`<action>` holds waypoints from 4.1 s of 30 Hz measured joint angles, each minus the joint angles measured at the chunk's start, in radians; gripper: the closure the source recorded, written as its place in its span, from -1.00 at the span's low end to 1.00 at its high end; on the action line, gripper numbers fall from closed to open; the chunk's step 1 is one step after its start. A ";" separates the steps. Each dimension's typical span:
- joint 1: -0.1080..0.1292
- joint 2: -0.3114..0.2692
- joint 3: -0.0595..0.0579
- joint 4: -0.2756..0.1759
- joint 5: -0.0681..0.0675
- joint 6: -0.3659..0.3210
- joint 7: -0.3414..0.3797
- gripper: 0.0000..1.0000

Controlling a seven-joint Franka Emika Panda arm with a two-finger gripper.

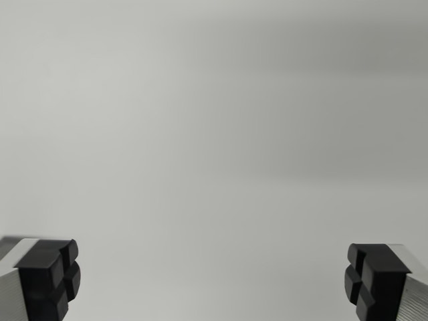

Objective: Destack cube

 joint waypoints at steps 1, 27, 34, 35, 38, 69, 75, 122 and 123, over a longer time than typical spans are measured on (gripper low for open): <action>0.000 0.000 0.000 0.000 0.000 0.000 0.000 -1.00; 0.008 -0.011 0.002 -0.025 0.000 0.011 0.011 -1.00; 0.017 -0.024 0.005 -0.051 0.000 0.025 0.022 -1.00; 0.018 -0.026 0.005 -0.056 0.000 0.027 0.025 -1.00; 0.023 -0.033 0.007 -0.070 0.000 0.035 0.033 -1.00; 0.090 -0.124 0.044 -0.265 0.001 0.144 0.150 -1.00; 0.106 -0.142 0.057 -0.308 0.002 0.170 0.180 -1.00; 0.281 -0.211 0.207 -0.595 0.026 0.407 0.520 -1.00; 0.286 -0.211 0.211 -0.599 0.026 0.413 0.529 -1.00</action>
